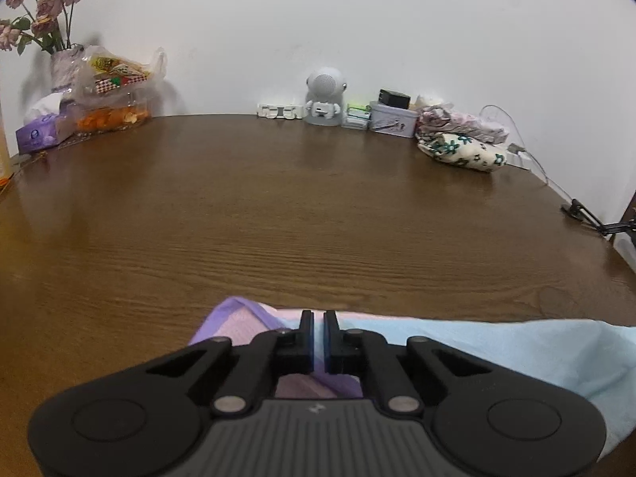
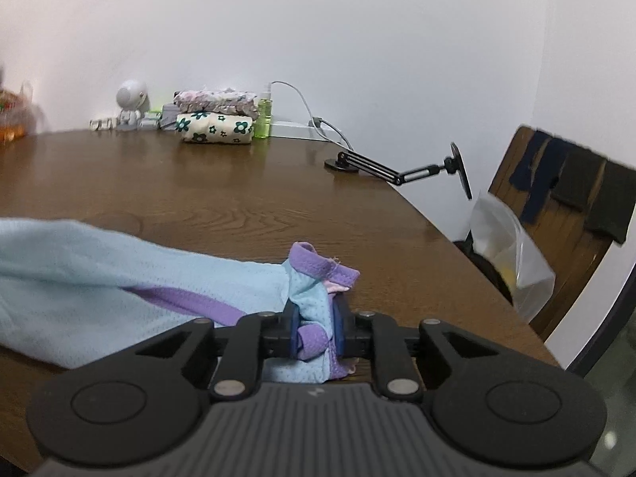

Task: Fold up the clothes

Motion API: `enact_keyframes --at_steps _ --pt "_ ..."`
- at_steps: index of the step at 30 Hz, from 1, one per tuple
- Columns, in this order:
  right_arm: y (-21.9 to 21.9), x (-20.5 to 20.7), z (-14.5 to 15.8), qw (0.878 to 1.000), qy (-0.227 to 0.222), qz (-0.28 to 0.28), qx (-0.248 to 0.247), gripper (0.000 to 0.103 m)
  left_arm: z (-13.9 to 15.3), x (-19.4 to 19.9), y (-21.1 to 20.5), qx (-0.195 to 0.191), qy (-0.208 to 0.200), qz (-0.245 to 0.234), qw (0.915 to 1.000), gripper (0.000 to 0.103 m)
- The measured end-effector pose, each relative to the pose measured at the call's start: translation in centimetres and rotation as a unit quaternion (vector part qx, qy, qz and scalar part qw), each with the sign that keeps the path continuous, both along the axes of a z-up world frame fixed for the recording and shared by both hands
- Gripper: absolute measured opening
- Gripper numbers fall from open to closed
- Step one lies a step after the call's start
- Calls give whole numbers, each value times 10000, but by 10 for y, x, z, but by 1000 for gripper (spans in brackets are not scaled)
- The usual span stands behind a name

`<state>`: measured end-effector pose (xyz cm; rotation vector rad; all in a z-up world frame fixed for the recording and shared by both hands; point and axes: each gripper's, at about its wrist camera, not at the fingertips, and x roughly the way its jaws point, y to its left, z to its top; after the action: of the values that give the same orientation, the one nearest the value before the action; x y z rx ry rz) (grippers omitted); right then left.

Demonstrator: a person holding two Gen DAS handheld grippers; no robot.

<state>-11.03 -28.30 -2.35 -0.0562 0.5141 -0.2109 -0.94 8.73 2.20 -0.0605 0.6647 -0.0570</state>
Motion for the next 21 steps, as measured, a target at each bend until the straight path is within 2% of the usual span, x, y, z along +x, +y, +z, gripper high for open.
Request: enact_keyframes --at_steps 5,8,10,14,17,19,21 --pt "-7 0 7 9996 -72 1 275 15 -5 5 4 -15 -98 171 9998 0" --pt "-5 -3 23 9986 -289 116 438 15 -7 3 10 -198 -213 334 9990 2" --pt "4 -6 39 9972 -467 325 492 15 -2 -1 14 -332 -248 311 9987 4" --pt "50 0 61 9897 -554 1160 634 15 12 -23 17 -396 -552 217 9975 16" --pt "95 18 53 9818 -357 1722 718 15 16 -41 17 -269 -635 169 9975 20" --pt "125 32 39 9768 -40 1975 828 15 16 -53 18 -188 -626 123 9978 23" --pt "148 39 28 9729 200 2137 855 19 14 -63 20 -166 -590 181 9980 28"
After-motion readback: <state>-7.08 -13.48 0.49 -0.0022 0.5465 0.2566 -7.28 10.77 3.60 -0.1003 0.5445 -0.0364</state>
